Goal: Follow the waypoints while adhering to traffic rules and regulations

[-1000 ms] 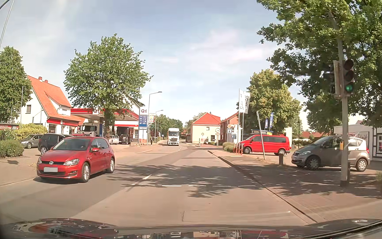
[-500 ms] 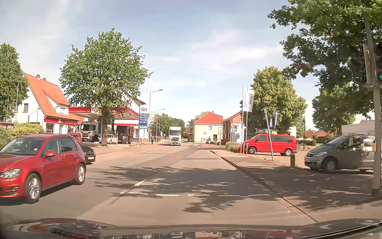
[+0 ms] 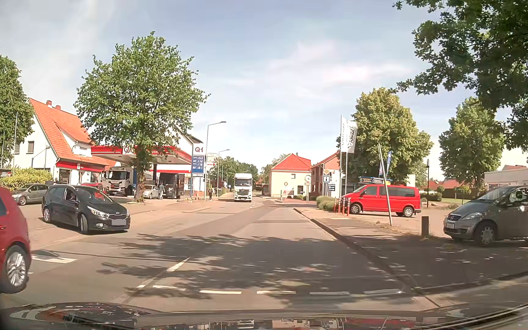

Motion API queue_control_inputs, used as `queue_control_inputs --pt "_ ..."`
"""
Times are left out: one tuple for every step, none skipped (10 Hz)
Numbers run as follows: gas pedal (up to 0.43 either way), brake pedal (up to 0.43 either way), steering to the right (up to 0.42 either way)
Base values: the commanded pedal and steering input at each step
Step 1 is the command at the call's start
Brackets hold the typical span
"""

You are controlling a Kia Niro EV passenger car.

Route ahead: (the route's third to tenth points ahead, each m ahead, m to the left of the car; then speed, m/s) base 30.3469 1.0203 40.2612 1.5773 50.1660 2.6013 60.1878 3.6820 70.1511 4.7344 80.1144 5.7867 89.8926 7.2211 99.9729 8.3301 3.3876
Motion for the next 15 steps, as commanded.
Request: queue_control_inputs --pt "0.209 0.000 -0.017" --pt "0.220 0.000 -0.016" --pt "0.220 0.000 -0.015" --pt "0.220 0.000 -0.014" --pt "0.220 0.000 -0.014" --pt "0.220 0.000 -0.014" --pt "0.220 0.000 -0.014" --pt "0.220 0.000 -0.014" --pt "0.220 0.000 -0.014" --pt "0.220 0.000 -0.014" --pt "0.220 0.000 -0.014" --pt "0.220 0.000 -0.013" --pt "0.220 0.000 -0.013" --pt "0.220 0.000 -0.013" --pt "0.220 0.000 -0.012"
